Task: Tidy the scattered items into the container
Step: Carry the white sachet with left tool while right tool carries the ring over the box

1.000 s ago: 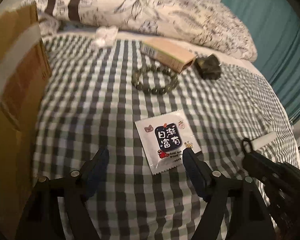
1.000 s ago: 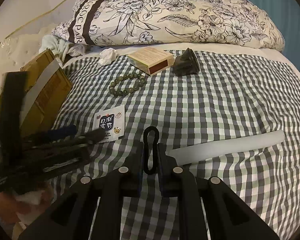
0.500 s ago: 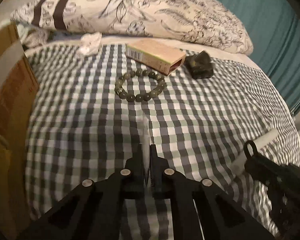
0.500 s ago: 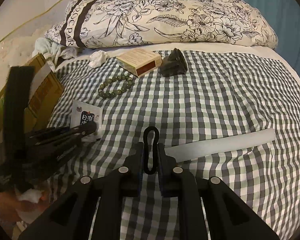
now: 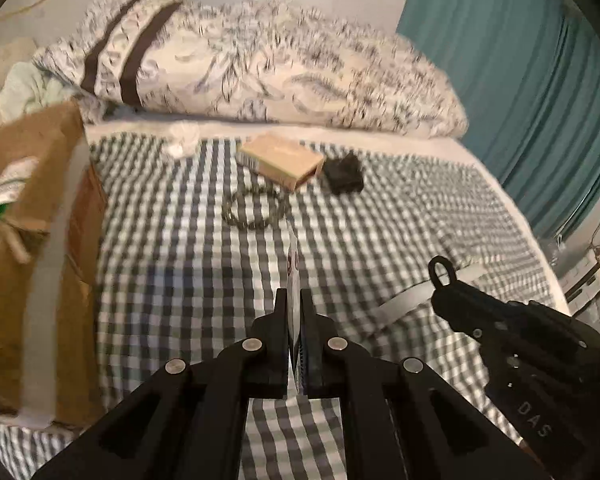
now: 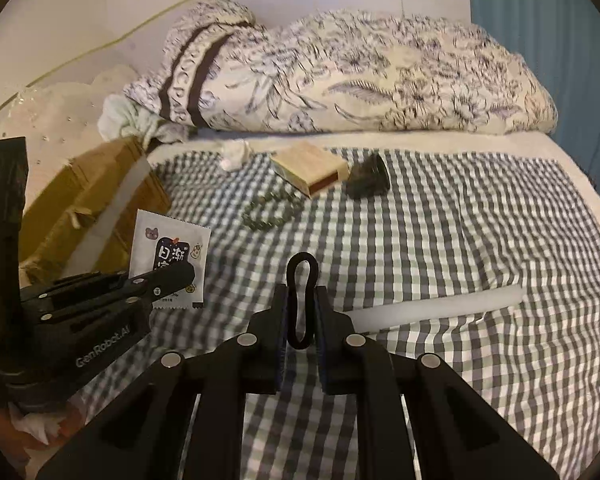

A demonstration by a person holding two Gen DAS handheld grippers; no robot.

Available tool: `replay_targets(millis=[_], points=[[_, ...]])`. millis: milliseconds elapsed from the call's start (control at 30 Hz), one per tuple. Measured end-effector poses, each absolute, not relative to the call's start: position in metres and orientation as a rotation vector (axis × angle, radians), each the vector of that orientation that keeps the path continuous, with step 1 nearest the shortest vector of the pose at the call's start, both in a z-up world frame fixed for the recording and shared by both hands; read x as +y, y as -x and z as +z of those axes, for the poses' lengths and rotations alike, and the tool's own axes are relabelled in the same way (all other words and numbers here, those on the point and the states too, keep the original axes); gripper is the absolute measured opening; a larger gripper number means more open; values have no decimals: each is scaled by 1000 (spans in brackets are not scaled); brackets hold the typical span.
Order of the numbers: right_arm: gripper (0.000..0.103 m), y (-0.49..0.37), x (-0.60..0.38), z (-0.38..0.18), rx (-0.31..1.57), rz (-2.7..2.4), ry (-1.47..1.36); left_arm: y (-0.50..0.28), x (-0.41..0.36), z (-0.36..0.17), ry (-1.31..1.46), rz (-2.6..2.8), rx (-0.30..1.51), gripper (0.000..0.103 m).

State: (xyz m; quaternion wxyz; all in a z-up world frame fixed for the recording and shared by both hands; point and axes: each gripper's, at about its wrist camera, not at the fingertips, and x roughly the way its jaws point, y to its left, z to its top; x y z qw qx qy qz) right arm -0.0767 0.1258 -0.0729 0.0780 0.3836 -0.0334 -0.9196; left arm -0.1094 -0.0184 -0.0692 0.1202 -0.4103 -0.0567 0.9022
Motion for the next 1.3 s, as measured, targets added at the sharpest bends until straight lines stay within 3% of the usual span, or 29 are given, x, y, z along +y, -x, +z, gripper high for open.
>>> replay_targets(millis=[300,467,800,1133,1200,1233,1267,1300], points=[[12,50,84,-8,-84,-2683,-964,72,-61,7,1090,2733,-238,4],[12,45,36,22,-47,-2585,-869,52,-101,32,1044,2879,-191,4],[12,69,-69,22,-15,-2378,-841,36,-202,17,1106,3033,-305,4],[12,114,-118,-9,27,-2332,-888,63,-242,-19,1172,3033,-376,4],[12,125,-119,-13,-15,-2317,-880,67,-246,-24,1149,3018,-421,8],[15,129,-117,-14,-45,-2322,-866,68,-246,-25,1132,3029,-412,25],[32,132,-115,-14,-72,-2326,-853,69,-244,-25,1125,3042,-392,66],[64,135,-112,-14,-99,-2338,-840,70,-242,-25,1127,3075,-357,88]])
